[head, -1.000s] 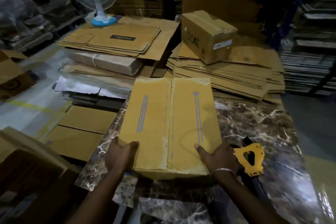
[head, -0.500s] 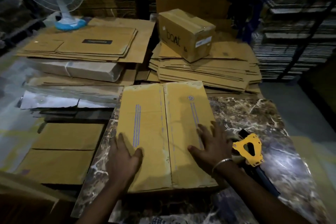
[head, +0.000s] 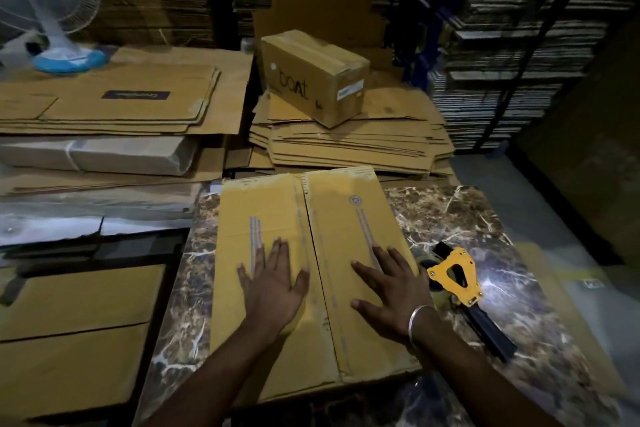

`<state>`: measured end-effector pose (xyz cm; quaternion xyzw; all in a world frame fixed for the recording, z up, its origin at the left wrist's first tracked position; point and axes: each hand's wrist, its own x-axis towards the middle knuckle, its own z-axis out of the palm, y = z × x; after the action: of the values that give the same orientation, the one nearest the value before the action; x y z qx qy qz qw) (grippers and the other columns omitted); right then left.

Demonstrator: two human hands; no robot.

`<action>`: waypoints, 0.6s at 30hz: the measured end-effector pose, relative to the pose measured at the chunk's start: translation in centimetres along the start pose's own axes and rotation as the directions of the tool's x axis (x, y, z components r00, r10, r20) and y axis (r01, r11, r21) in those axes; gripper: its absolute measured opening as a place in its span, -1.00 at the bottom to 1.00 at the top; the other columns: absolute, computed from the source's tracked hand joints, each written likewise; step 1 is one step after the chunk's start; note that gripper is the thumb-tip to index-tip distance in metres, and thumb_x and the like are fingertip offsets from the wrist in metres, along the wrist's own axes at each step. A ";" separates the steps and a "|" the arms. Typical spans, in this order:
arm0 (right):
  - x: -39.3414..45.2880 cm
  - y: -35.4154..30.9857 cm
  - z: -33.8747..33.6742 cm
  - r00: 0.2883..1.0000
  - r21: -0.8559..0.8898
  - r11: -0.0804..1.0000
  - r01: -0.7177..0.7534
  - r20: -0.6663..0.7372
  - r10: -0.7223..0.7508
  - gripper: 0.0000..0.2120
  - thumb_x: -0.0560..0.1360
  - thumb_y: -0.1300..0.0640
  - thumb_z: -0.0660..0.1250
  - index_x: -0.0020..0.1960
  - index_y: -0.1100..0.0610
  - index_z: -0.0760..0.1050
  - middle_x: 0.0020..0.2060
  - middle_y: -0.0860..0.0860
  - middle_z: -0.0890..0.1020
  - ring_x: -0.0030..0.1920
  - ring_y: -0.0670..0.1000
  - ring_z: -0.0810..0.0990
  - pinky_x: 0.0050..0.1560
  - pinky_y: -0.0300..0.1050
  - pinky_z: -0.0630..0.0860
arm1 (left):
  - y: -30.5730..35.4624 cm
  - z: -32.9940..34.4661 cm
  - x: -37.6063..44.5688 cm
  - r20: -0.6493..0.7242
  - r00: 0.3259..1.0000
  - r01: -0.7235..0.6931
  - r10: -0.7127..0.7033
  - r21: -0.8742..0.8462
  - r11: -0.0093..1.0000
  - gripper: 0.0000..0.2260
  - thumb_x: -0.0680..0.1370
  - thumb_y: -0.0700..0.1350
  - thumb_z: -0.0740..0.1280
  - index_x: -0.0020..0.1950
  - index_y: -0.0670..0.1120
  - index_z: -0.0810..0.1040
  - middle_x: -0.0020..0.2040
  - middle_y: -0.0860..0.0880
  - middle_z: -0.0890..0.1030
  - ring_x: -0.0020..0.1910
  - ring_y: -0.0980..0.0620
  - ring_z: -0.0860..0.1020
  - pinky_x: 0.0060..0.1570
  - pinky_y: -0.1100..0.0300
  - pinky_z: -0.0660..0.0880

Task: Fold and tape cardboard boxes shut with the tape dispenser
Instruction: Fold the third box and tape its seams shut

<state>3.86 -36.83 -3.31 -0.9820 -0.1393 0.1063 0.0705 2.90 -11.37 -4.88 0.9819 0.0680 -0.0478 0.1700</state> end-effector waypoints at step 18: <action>-1.4 14.1 5.2 0.592 0.477 0.497 -0.725 0.062 0.804 -0.38 0.43 0.02 0.46 0.35 0.28 0.30 0.32 0.28 0.42 0.32 0.32 0.41 0.21 0.20 0.40 | 4.3 2.7 1.2 0.024 0.987 -0.158 0.158 0.008 0.987 -0.29 0.53 0.34 -0.34 0.64 0.13 -0.03 0.61 0.20 -0.10 0.62 0.09 -0.10 0.53 -0.13 -0.15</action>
<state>4.98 -50.08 -10.48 -0.8998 0.3467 0.0727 0.2546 4.49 -16.15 -6.17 0.9844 -0.0123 -0.0459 0.1692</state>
